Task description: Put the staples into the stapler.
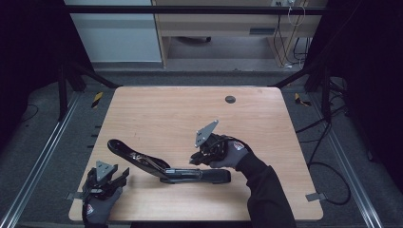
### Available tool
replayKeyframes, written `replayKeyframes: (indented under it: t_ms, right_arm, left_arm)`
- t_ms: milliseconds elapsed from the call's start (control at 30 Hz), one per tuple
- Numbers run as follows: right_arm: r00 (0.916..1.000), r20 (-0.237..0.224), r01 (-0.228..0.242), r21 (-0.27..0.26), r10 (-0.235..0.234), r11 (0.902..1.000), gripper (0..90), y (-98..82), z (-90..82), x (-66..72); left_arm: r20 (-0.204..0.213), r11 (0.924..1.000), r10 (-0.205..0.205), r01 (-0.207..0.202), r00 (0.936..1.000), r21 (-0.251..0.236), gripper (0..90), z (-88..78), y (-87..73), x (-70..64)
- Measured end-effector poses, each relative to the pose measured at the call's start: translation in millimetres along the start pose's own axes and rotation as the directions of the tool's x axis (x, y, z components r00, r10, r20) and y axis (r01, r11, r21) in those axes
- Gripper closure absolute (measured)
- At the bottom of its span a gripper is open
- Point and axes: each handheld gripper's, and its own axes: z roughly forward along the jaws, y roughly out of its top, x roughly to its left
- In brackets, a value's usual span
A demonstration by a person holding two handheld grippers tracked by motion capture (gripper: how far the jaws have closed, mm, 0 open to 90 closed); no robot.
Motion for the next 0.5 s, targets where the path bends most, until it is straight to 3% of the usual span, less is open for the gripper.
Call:
replayKeyframes:
  t_ms: [500]
  right_arm:
    - [0.9995,-0.032,-0.004,0.035,0.005,0.9994,78.2,-7.8,19.7,4.5]
  left_arm:
    - [0.0,1.0,0.002,-0.002,1.0,0.001,50.6,0.1,0.1,-0.2]
